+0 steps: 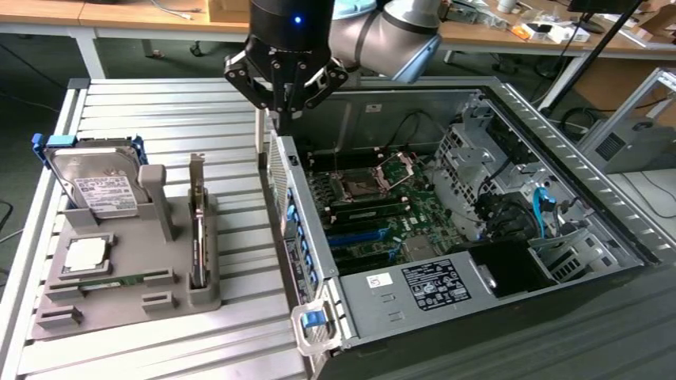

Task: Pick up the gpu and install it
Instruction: 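Reach for the gpu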

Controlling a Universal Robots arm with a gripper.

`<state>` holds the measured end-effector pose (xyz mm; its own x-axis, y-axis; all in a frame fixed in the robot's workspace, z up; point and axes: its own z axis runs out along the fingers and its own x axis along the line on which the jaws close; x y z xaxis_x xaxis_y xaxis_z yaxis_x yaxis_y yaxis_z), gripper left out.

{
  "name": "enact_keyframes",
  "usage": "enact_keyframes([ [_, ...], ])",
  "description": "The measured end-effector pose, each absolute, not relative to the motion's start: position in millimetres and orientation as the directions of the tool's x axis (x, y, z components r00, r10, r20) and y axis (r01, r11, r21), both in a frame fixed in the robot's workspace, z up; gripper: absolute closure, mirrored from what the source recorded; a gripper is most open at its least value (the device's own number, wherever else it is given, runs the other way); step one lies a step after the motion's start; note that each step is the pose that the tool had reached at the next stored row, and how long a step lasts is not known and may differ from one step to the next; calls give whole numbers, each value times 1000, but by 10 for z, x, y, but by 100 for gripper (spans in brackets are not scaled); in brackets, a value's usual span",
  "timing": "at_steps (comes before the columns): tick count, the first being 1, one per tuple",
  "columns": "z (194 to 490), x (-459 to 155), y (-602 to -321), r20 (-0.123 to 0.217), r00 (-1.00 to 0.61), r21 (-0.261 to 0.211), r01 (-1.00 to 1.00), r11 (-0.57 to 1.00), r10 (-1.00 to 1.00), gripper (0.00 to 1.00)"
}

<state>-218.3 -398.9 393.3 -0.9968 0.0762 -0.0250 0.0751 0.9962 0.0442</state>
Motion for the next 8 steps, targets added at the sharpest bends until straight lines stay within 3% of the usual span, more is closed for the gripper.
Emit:
enact_keyframes([
  [8,3933,-2325,-3989,-25,-997,44,75,996,76,89],
])
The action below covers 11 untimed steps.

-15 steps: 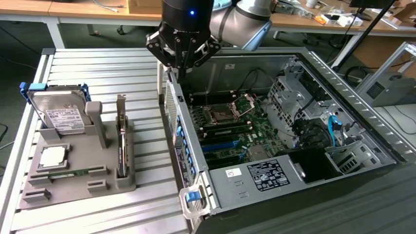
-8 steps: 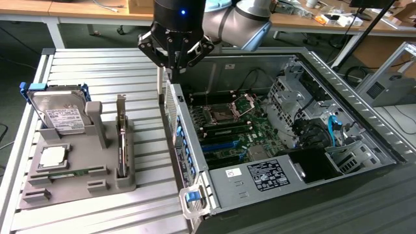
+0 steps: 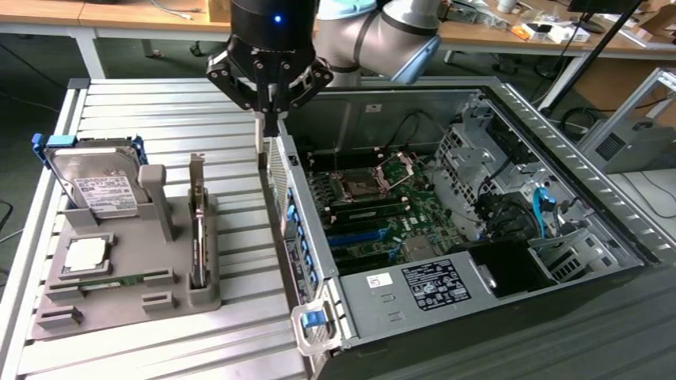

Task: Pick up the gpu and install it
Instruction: 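Reach for the gpu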

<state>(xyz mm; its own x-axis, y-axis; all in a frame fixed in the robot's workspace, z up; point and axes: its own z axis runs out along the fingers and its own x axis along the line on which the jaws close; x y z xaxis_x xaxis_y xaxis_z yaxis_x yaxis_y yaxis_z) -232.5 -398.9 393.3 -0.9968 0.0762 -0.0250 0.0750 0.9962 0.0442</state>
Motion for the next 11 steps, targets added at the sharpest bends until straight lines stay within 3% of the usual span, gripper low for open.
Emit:
enact_keyframes([
  [11,3933,-2494,-3990,-25,-997,44,75,996,76,89],
])
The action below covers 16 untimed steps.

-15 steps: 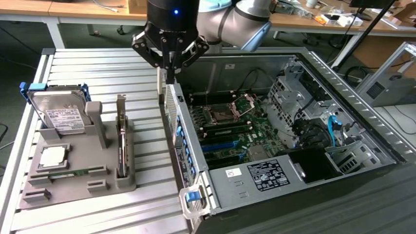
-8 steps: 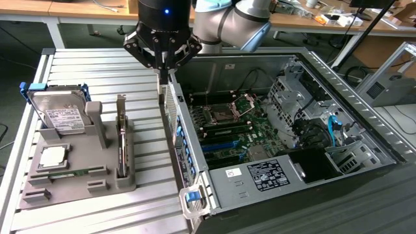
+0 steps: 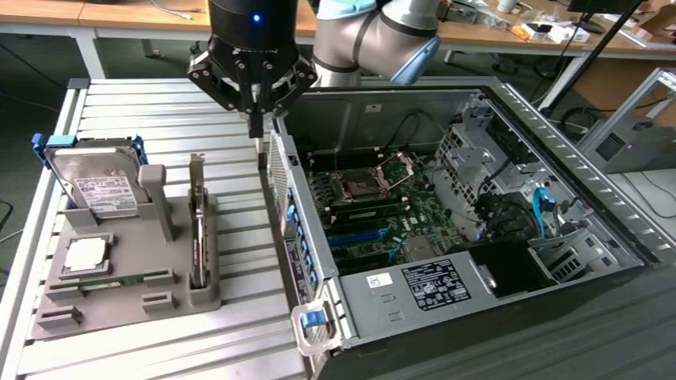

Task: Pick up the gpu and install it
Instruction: 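Reach for the gpu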

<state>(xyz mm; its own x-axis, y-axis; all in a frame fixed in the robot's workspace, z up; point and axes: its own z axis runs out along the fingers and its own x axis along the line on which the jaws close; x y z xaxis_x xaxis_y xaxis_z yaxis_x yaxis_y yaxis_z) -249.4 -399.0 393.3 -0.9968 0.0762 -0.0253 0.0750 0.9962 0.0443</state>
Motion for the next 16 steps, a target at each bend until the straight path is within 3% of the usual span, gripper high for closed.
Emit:
enact_keyframes([
  [16,3934,-2776,-3989,-26,-997,44,75,996,76,89],
])
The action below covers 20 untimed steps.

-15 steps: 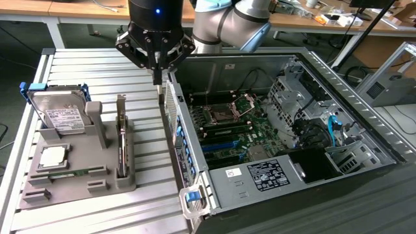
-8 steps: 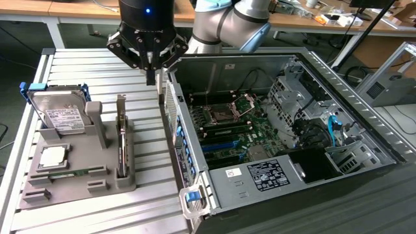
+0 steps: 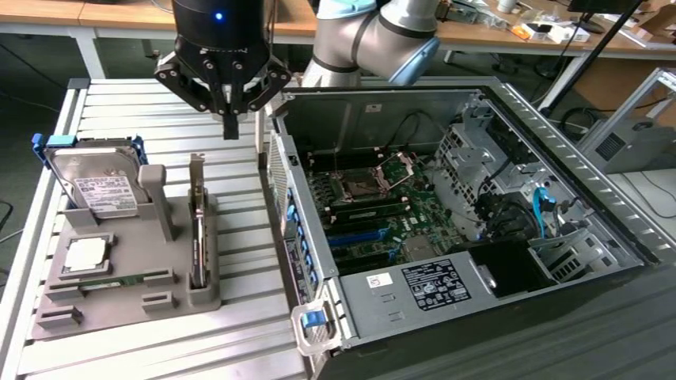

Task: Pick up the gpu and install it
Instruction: 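Reach for the gpu, then pick up the gpu and move the gpu toward the slot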

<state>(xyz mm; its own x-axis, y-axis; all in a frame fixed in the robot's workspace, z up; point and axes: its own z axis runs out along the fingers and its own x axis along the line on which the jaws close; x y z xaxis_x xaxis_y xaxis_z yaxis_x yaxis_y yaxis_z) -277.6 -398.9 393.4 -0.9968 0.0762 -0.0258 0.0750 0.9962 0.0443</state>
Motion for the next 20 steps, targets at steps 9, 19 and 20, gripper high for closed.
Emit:
enact_keyframes([
  [9,3933,-3007,-3989,-27,-997,44,75,996,76,89],
  [19,3933,-3017,-3989,-27,-997,44,75,996,76,89],
  [20,3933,-3017,-3989,-27,-997,44,75,996,76,89],
])
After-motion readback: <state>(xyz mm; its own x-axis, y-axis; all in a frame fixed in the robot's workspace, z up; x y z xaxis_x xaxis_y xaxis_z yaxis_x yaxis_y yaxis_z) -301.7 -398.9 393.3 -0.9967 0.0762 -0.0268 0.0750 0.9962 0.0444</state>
